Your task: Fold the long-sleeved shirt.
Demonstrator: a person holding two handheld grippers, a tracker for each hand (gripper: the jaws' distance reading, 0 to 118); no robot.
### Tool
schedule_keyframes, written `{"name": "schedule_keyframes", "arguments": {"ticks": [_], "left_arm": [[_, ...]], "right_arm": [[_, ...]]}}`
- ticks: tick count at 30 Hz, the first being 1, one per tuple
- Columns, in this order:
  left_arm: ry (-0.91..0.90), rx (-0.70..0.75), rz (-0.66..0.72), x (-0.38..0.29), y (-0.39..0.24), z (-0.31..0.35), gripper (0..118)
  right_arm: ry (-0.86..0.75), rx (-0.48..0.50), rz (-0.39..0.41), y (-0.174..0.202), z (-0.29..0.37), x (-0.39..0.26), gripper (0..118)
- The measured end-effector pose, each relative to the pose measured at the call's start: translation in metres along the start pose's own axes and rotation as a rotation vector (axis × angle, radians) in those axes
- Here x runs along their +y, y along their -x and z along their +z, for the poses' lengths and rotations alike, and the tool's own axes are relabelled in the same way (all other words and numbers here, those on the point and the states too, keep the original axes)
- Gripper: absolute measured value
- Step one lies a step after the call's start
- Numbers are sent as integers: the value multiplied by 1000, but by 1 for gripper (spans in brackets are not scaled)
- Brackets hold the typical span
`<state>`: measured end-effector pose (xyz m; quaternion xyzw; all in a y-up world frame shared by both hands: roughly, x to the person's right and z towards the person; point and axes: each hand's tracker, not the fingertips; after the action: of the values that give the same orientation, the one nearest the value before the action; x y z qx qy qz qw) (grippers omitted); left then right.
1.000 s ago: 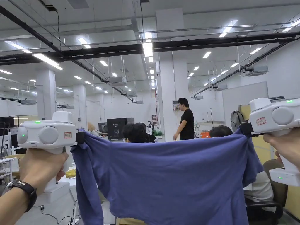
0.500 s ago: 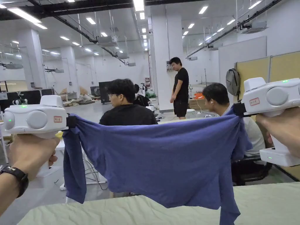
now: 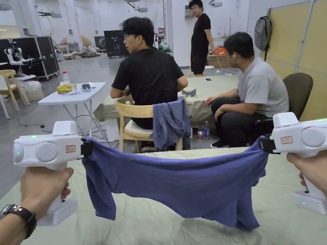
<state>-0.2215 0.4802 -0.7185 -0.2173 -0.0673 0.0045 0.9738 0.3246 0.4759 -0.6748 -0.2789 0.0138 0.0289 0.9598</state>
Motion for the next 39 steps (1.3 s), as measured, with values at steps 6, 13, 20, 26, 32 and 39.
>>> {"name": "schedule_keyframes", "arguments": {"ticks": [6, 13, 20, 26, 32, 39], "left_arm": [[143, -27, 31, -100, 0, 24, 7], [271, -81, 18, -208, -15, 96, 7], [378, -85, 52, -304, -5, 177, 7], [446, -60, 110, -373, 5, 223, 7], [514, -36, 125, -414, 10, 240, 7], [537, 36, 173, -422, 5, 240, 53]], "right_arm": [[143, 2, -8, 4, 9, -109, 3], [275, 55, -5, 13, 54, -236, 3], [345, 99, -94, 17, 123, -339, 3], [399, 117, -74, 22, 158, -396, 3], [443, 136, -100, 27, 169, -424, 3], [524, 92, -61, 35, 165, -424, 66]]}}
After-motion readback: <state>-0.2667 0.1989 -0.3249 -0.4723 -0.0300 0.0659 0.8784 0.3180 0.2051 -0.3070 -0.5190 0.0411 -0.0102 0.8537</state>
